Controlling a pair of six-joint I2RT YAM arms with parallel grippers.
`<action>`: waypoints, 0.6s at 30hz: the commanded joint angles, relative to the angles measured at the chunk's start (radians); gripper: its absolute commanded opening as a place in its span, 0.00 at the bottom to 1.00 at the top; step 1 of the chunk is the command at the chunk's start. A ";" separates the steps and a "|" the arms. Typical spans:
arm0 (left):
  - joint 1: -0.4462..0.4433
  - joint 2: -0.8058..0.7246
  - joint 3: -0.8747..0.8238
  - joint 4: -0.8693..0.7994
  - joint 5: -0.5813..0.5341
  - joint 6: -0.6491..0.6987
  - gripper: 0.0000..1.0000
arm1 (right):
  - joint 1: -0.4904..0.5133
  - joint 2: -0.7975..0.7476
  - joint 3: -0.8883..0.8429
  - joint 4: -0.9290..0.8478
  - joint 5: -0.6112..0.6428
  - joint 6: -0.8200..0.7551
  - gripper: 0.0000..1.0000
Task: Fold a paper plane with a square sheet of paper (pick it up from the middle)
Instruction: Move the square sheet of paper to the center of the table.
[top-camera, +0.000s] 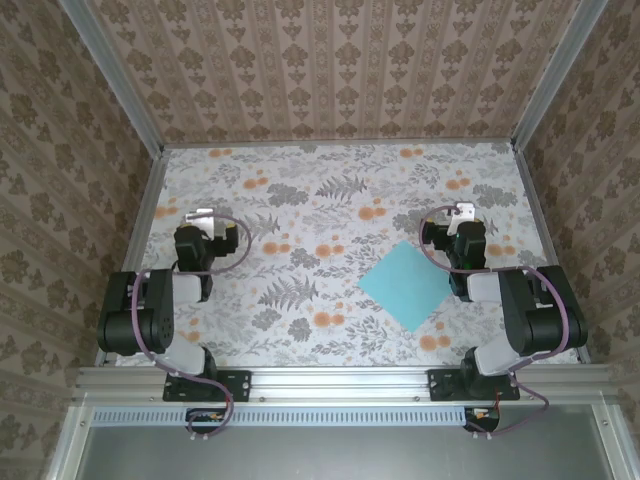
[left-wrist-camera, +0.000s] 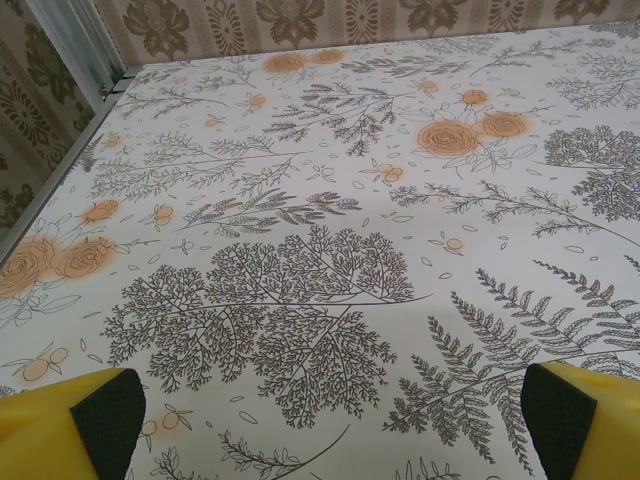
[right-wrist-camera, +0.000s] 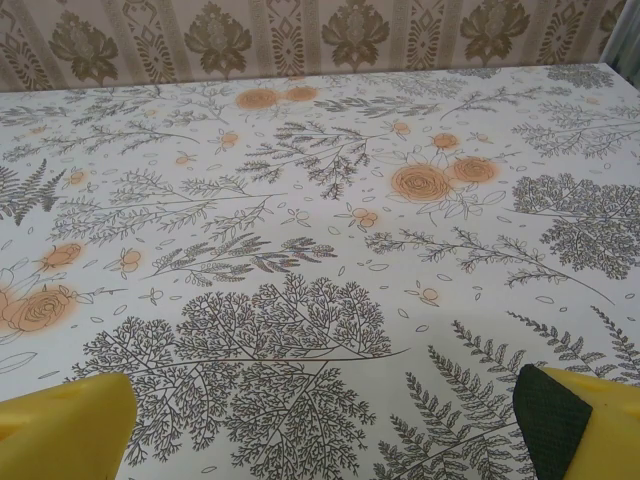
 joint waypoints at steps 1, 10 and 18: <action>-0.006 0.006 0.013 0.004 0.009 0.013 1.00 | -0.005 0.008 0.001 0.019 -0.009 -0.008 1.00; -0.005 0.005 0.014 0.003 0.008 0.010 1.00 | -0.005 0.009 0.006 0.011 -0.010 -0.007 1.00; -0.003 0.006 0.015 0.001 0.009 0.010 1.00 | -0.005 0.007 0.004 0.014 -0.010 -0.007 1.00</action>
